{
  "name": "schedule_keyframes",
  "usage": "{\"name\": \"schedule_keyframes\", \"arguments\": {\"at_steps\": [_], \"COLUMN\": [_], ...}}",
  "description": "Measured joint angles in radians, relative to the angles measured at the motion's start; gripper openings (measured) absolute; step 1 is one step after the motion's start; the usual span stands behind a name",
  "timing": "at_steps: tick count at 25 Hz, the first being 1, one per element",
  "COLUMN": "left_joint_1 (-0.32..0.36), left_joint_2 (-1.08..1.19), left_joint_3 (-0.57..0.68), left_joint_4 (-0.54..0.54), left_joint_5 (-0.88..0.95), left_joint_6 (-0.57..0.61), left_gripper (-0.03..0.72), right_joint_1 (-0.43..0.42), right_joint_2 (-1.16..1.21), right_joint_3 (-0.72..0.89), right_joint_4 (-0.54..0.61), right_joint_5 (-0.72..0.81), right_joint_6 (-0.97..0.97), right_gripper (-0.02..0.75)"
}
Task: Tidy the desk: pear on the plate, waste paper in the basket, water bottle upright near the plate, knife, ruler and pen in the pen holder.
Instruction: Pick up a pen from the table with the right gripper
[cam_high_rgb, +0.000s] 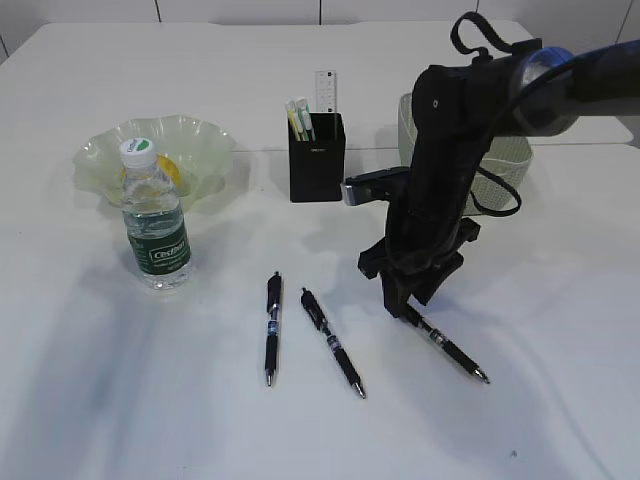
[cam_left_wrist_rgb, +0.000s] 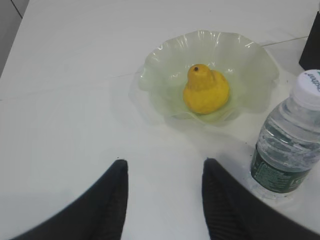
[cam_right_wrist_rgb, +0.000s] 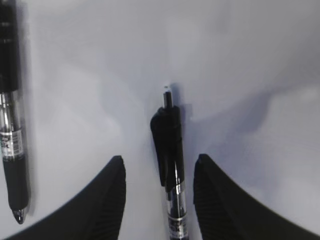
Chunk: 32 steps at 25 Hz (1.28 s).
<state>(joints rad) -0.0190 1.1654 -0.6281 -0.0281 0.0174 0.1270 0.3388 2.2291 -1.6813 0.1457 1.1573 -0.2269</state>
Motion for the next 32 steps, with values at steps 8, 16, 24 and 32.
{"name": "schedule_keyframes", "arguments": {"at_steps": [8,16,24,32], "left_joint_1": [0.0,0.0,0.0,0.0], "left_joint_2": [0.0,0.0,0.0,0.0], "left_joint_3": [0.0,0.0,0.0,0.0], "left_joint_4": [0.0,0.0,0.0,0.0], "left_joint_5": [0.0,0.0,0.0,0.0], "left_joint_6": [0.0,0.0,0.0,0.0], "left_gripper": [0.341,0.341,0.341,0.341], "right_joint_1": [0.0,0.0,0.0,0.0], "right_joint_2": [0.034,0.036,0.036,0.036], "right_joint_3": [0.0,0.0,0.0,0.0], "right_joint_4": [0.0,-0.021,-0.036,-0.084], "right_joint_5": [-0.003,-0.004,-0.004,-0.012], "right_joint_6": [0.0,0.0,0.0,0.0], "right_gripper": [0.337,0.337,0.337,0.337]}}
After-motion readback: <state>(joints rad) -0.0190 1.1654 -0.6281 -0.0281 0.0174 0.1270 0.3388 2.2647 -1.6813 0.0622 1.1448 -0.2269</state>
